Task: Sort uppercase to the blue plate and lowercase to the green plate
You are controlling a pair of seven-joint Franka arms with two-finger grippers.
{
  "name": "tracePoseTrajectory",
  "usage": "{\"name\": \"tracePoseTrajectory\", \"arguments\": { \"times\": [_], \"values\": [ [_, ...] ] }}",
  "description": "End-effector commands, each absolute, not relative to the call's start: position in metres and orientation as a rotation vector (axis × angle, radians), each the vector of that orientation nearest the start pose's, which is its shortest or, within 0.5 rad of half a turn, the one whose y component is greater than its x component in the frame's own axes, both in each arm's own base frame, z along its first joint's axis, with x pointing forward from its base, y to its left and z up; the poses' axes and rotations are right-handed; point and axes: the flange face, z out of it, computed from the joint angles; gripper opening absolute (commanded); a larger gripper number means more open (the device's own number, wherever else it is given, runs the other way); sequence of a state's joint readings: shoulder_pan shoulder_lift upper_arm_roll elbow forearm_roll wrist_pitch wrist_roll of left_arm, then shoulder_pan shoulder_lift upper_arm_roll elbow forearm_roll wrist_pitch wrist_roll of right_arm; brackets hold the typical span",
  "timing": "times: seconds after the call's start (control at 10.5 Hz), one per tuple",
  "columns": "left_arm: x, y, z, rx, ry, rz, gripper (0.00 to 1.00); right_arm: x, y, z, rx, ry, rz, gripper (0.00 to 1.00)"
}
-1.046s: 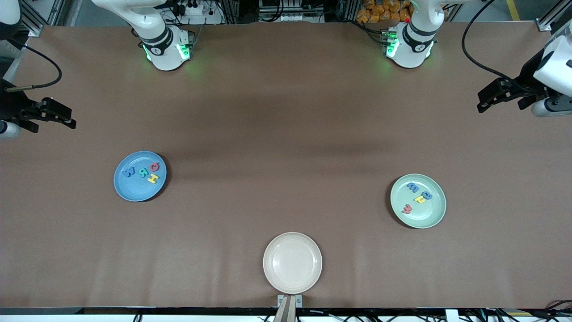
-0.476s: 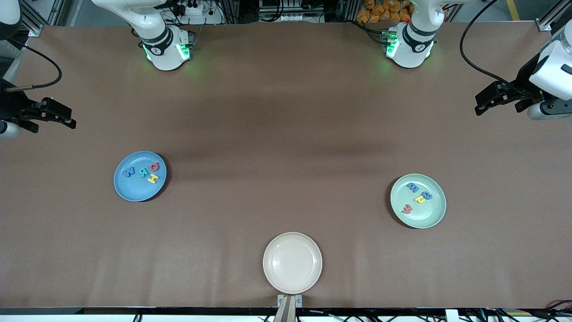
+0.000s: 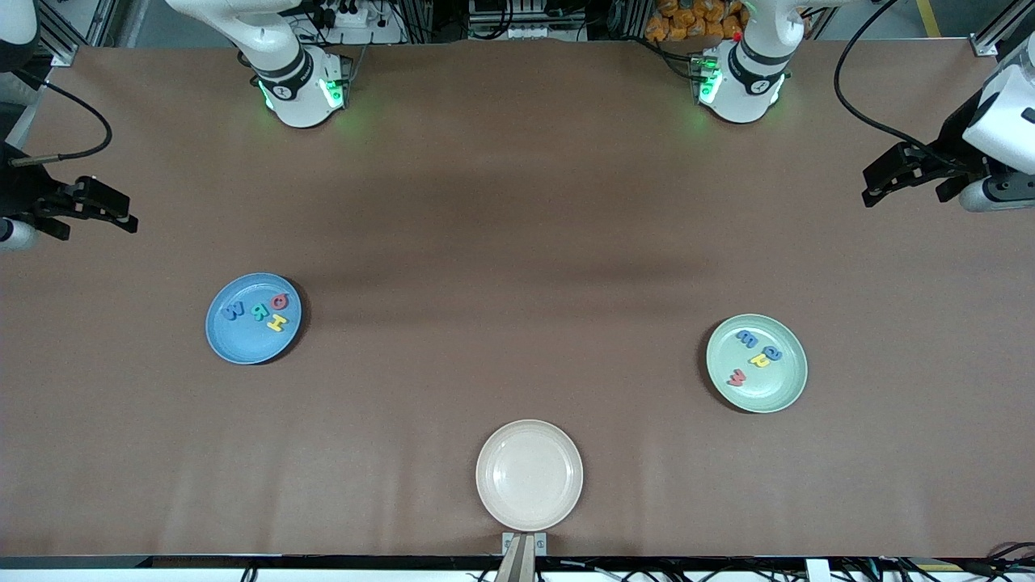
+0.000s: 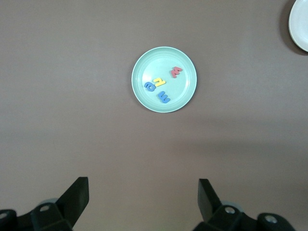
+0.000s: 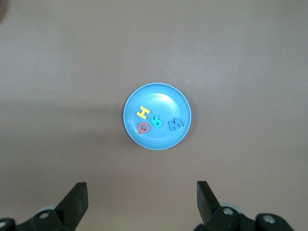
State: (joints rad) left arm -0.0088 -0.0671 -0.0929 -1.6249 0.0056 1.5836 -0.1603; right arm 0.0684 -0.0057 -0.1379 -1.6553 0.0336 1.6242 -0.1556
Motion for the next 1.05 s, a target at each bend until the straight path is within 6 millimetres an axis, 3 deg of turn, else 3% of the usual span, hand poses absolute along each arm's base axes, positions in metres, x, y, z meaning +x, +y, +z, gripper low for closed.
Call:
{"name": "tracePoseTrajectory", "arguments": {
  "times": [0.0,0.95],
  "values": [
    [0.5277,-0.0557,0.6443,-3.144,-0.068,-0.064,1.0,0.5541,-0.0357,0.5969,-3.085,-0.104,0.027,1.0],
    [0.5274,-0.0589,0.6464,-3.15,-0.022,-0.071,1.0,0.5542,-0.0348,0.5969,-3.085,-0.104,0.027,1.0]
  ]
}}
